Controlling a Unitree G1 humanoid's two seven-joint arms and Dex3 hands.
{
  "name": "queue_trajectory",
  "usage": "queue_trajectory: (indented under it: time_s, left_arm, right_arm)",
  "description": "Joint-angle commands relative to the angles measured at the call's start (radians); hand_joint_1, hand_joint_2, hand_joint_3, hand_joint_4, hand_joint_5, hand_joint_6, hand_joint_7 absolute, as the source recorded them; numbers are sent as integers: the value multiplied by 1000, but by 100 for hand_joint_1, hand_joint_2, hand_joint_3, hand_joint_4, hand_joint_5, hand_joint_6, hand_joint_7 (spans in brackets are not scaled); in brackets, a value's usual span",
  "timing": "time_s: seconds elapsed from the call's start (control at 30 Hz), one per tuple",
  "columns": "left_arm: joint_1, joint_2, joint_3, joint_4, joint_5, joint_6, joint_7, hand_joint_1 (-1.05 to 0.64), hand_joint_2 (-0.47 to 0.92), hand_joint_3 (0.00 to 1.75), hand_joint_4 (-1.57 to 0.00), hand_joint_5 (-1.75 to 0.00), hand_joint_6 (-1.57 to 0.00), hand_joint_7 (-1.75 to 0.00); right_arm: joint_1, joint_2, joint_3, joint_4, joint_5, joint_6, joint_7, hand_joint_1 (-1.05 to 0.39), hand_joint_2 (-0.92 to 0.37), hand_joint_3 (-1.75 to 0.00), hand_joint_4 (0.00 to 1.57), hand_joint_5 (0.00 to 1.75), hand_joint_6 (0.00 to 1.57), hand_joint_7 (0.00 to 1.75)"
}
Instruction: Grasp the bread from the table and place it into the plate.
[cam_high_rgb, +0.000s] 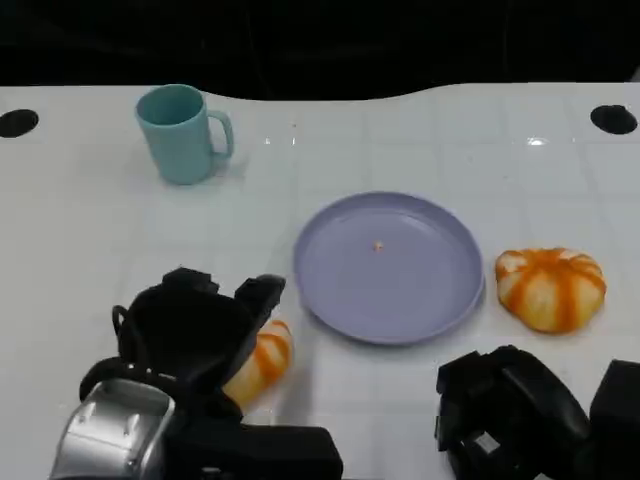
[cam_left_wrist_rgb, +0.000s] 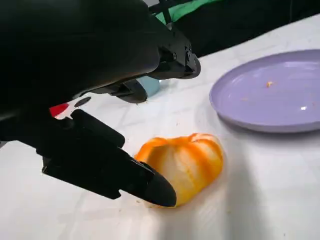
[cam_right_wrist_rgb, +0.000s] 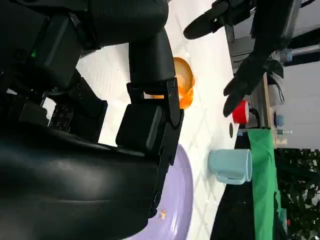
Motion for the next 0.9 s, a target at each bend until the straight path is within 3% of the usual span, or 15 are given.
queue_trajectory:
  time_s: [0.03, 0.3, 0.47, 0.53, 0.7, 0.9]
  left_arm:
    - [-20, -10, -24, 66, 44, 42, 1, -50, 68, 0, -26, -35, -21, 0]
    - [-58, -27, -57, 183, 42, 75, 45, -51, 68, 0, -25, -37, -21, 0]
    - [-76, -38, -67, 279, 12, 71, 180, -51, 68, 0, -25, -40, -22, -1]
    - [-88, -41, -69, 325, -8, 63, 238, -42, 71, 1, -26, -44, -25, -2]
    - [-125, -45, -81, 412, -56, 67, 285, -38, 75, 2, -23, -60, -30, -3]
    - [-149, -40, -99, 476, -94, 61, 321, -44, 83, 9, -39, -111, -49, -6]
  right_arm:
    - [9, -8, -13, -17, 8, 16, -9, -105, -7, -132, 157, 129, 157, 102]
    - [8, -12, -10, -17, 5, 12, -6, -105, -6, -133, 157, 129, 157, 101]
    - [6, -10, -10, -13, 3, 10, -6, -105, -6, -133, 157, 129, 157, 100]
    - [7, -10, -10, -14, 6, 11, -4, -105, -5, -133, 157, 128, 157, 100]
    - [9, -9, -9, -25, 4, 23, -11, -105, -5, -133, 157, 128, 157, 100]
    - [9, -8, -11, -19, 11, 14, -2, -105, -4, -134, 157, 128, 157, 100]
